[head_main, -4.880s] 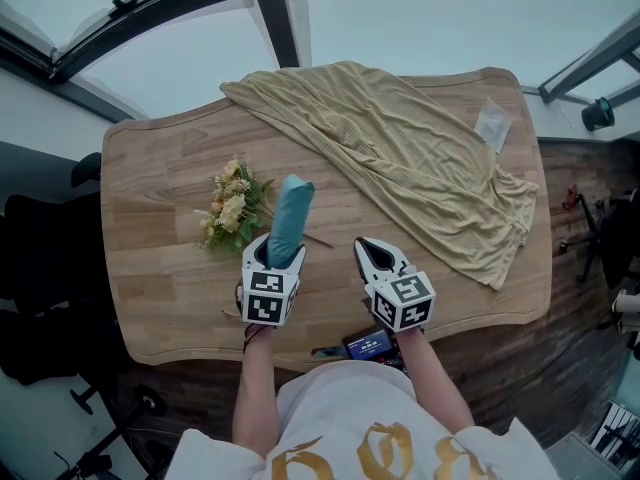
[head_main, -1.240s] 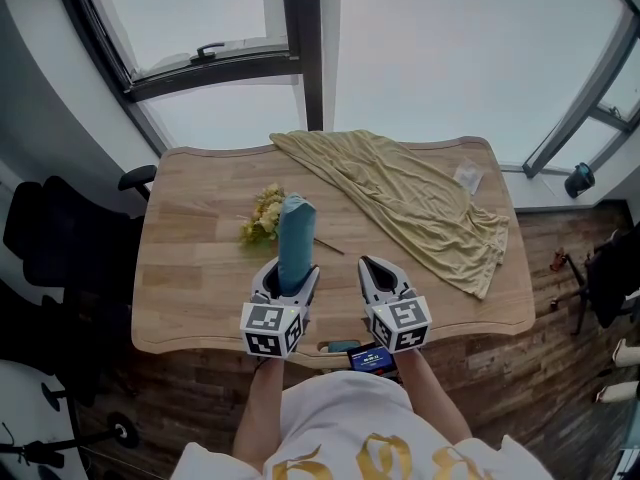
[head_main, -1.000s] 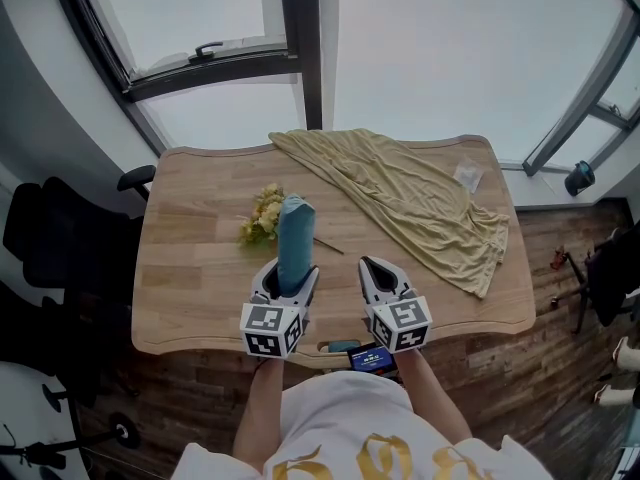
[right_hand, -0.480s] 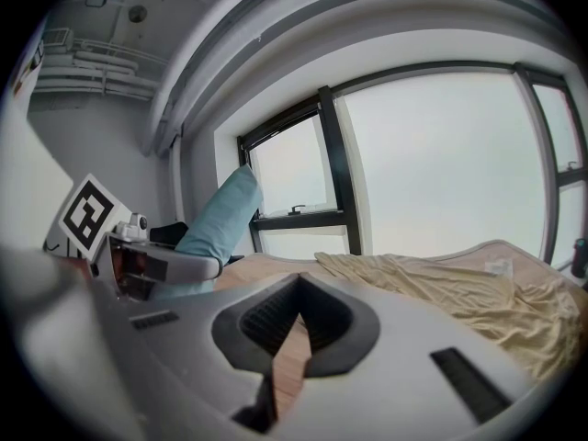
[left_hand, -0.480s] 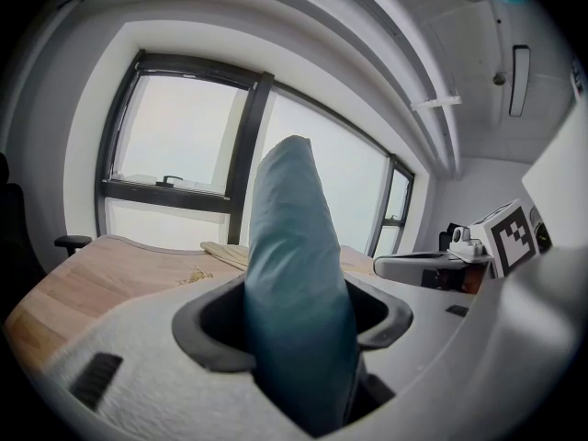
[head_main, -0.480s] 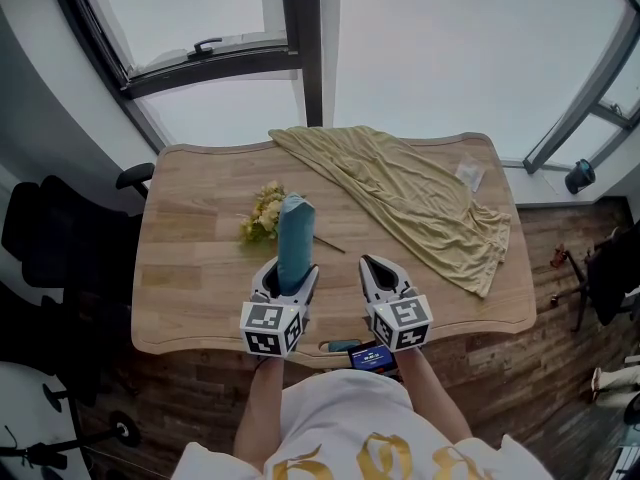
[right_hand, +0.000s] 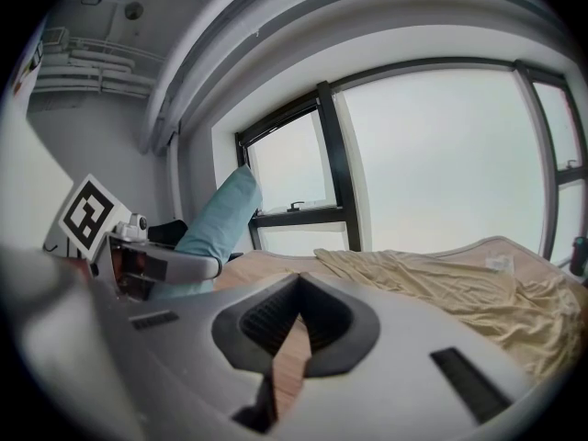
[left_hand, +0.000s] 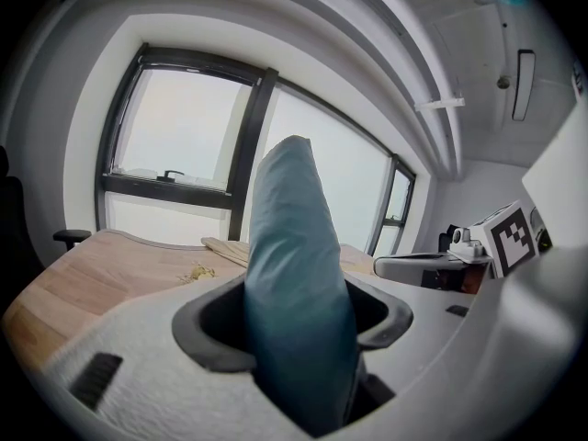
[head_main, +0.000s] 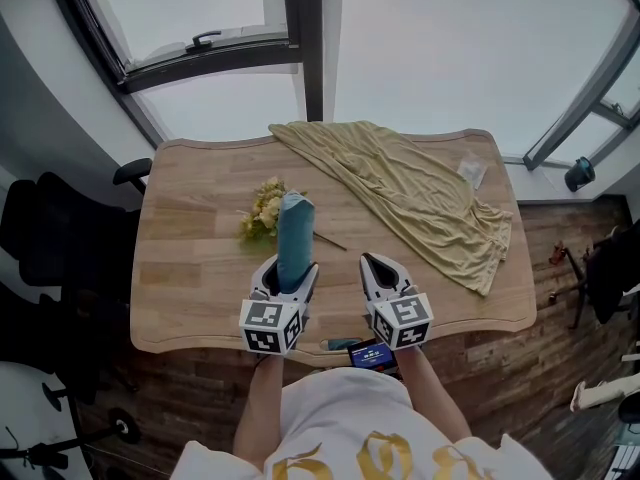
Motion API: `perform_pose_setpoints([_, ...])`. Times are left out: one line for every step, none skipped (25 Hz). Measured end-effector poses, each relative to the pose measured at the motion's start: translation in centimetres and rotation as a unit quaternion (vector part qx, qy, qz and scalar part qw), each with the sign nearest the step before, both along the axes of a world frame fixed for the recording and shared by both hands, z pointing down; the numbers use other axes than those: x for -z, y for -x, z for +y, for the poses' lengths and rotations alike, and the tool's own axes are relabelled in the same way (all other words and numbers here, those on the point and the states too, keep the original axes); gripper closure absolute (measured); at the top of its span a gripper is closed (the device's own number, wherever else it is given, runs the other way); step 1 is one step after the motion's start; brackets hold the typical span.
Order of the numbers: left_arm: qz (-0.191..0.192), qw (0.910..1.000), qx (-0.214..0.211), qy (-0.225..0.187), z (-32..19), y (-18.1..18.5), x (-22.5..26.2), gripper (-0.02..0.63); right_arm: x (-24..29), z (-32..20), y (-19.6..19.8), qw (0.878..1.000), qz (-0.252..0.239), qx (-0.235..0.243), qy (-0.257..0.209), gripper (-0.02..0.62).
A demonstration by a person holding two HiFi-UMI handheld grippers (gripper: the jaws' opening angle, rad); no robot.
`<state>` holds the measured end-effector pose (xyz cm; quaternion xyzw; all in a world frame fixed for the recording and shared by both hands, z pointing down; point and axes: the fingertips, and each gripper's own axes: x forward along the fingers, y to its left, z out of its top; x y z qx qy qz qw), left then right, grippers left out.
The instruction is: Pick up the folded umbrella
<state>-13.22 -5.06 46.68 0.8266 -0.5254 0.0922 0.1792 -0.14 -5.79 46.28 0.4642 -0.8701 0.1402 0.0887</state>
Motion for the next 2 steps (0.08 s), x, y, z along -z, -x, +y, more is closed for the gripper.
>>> perform_pose_setpoints([0.000,1.0000,0.000,0.001,-0.08,0.08,-0.07,0.316,-0.06,-0.06,0.07,1.000,0.000,0.000,0.001,0.586])
perform_pose_setpoints([0.000,1.0000,-0.001,0.001,-0.16,0.17,-0.14,0.316,-0.13,-0.12,0.14,1.000,0.000,-0.001,0.002,0.586])
